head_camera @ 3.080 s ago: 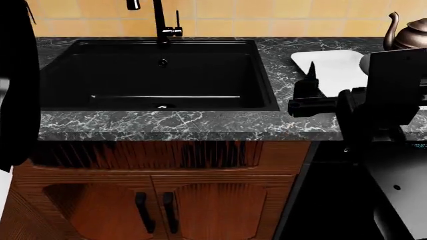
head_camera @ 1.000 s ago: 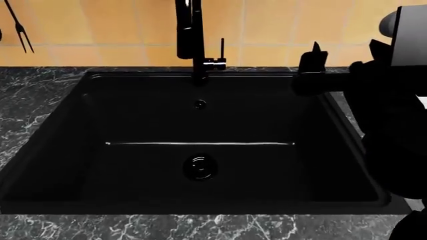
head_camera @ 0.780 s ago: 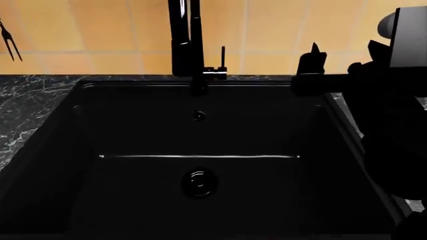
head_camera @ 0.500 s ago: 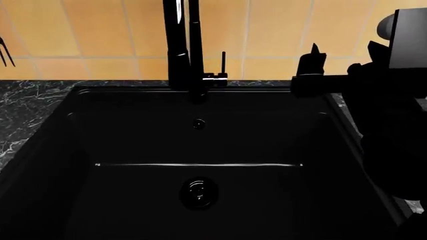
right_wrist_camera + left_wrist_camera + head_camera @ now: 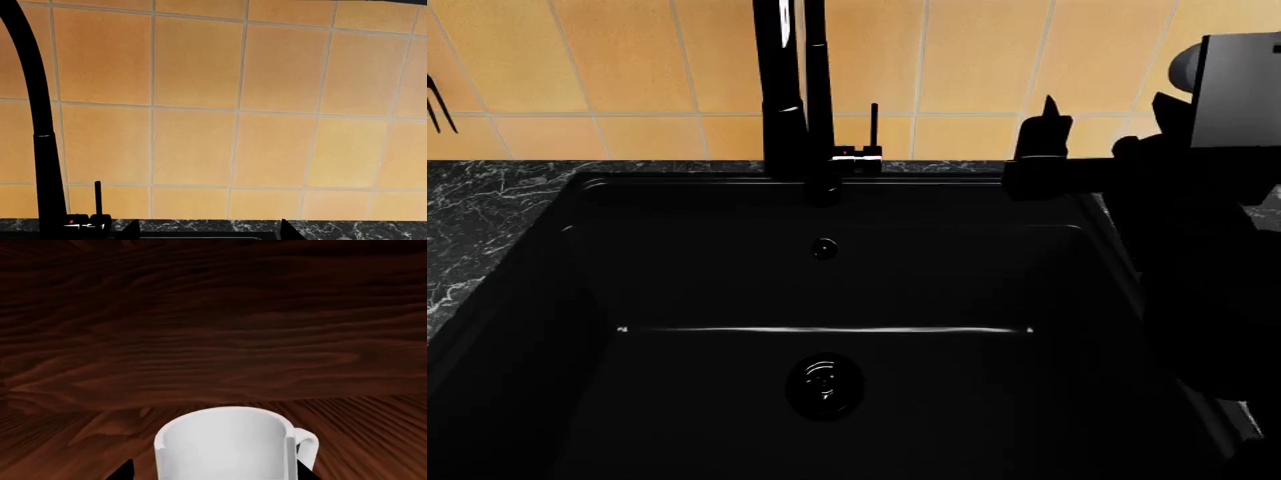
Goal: Pick the kettle from the counter and place it on the tray. Then pick the mug from the cabinet and place it on the tray. Then close the cabinet doors.
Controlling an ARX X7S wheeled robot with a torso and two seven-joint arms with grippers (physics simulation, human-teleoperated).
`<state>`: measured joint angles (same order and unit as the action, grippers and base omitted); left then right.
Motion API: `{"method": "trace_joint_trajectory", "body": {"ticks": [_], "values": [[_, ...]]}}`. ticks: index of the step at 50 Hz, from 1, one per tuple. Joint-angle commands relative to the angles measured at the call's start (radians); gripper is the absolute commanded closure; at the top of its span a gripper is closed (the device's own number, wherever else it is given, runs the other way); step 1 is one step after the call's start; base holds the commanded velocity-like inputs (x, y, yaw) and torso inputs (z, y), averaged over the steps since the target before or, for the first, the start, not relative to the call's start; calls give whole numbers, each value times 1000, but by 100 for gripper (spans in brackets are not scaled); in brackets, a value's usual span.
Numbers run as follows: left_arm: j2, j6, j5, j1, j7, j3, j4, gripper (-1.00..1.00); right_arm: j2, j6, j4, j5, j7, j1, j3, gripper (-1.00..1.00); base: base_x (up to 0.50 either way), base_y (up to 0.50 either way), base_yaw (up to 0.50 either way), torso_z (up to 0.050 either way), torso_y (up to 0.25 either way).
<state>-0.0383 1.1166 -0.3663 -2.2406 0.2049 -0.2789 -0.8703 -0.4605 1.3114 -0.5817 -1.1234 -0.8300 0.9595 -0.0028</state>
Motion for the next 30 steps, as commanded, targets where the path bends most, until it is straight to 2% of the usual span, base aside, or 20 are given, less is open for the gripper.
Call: {"method": "trace_joint_trajectory", "body": {"ticks": [1,4,5,19,24,30], "values": [[-7,-21,-4,86,14,-29,-70,-100,-7,-41,11,31,25,-20,-24,-100,0,0,0,0,0],[-8,-33,-4,92,14,-33,-81,-100,-10,-52,14,39,33,-27,-30,-100,0,0,0,0,0],[-8,-35,-3,93,15,-35,-79,100,-11,-56,14,43,35,-30,-32,-100,0,0,0,0,0],[-28,-76,-18,97,26,-27,-28,100,-15,-76,21,49,42,-39,-41,-100,0,0,0,0,0],[-34,-151,-23,21,21,-2,-37,100,-16,-77,18,43,39,-38,-40,-100,0,0,0,0,0],[-38,-160,-35,-73,27,23,-36,100,-16,-67,10,28,27,-34,-42,-100,0,0,0,0,0]]}}
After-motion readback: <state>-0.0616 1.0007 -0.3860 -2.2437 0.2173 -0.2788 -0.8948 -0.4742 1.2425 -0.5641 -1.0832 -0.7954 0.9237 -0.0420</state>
